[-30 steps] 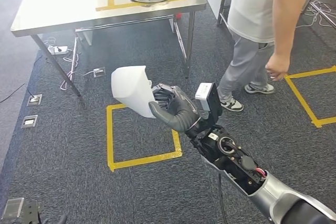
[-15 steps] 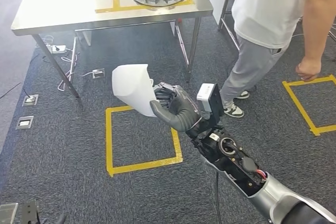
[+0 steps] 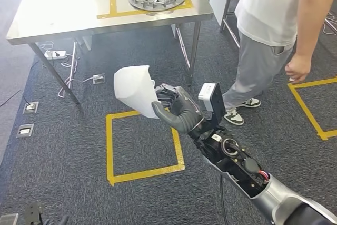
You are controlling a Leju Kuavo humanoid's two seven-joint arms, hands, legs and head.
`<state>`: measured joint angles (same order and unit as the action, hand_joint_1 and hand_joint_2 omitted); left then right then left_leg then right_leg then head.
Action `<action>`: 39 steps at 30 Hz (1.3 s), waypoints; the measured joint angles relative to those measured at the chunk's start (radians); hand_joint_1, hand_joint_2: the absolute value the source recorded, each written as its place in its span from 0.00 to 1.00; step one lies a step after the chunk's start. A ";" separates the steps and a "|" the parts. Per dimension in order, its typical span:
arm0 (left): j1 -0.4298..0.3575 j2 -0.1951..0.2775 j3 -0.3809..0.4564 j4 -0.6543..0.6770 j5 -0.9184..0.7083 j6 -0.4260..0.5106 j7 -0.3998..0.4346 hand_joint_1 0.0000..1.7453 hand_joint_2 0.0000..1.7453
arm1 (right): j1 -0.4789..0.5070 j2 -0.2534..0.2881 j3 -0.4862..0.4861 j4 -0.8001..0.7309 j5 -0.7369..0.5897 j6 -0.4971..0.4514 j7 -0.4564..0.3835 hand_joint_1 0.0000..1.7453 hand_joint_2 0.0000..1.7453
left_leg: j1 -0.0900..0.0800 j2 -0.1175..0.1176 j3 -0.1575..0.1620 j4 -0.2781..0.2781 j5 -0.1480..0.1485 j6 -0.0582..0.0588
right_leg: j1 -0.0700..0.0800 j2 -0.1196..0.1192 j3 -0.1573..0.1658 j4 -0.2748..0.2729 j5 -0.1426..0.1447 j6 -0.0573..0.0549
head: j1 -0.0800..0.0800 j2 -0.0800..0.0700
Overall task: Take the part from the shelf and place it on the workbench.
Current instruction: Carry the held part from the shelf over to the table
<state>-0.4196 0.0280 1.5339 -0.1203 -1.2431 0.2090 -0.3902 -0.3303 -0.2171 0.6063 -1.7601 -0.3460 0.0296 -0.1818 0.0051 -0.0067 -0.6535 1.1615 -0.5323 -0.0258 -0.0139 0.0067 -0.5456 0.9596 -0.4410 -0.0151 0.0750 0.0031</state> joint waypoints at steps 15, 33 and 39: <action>0.002 0.003 0.000 0.000 -0.007 -0.008 -0.005 0.00 1.00 | 0.010 -0.001 -0.004 -0.025 -0.014 -0.025 0.016 1.00 1.00 | -0.001 0.000 0.068 -0.208 0.125 0.056 | -0.002 -0.001 -0.033 0.196 -0.132 0.052 | 0.000 0.000; 0.002 -0.001 0.000 0.000 -0.016 -0.010 0.006 0.00 1.00 | 0.021 -0.008 -0.008 -0.048 -0.022 -0.030 0.021 1.00 1.00 | 0.008 0.000 -0.047 0.082 -0.033 -0.006 | 0.001 0.000 0.029 -0.021 0.001 -0.002 | -0.008 0.000; 0.005 0.001 0.000 0.000 -0.017 -0.010 0.008 0.00 1.00 | 0.019 -0.008 -0.008 -0.050 -0.023 -0.030 0.021 1.00 1.00 | 0.023 0.013 0.010 -0.202 0.172 -0.004 | -0.009 0.001 0.085 -0.021 -0.058 0.039 | -0.016 0.000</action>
<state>-0.4146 0.0294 1.5343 -0.1202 -1.2600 0.1989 -0.3822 -0.3112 -0.2249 0.5982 -1.8099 -0.3692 -0.0001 -0.1605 0.0279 0.0061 -0.6434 0.9595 -0.3601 -0.0296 -0.0232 0.0074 -0.4605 0.9386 -0.4987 0.0235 0.0593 0.0031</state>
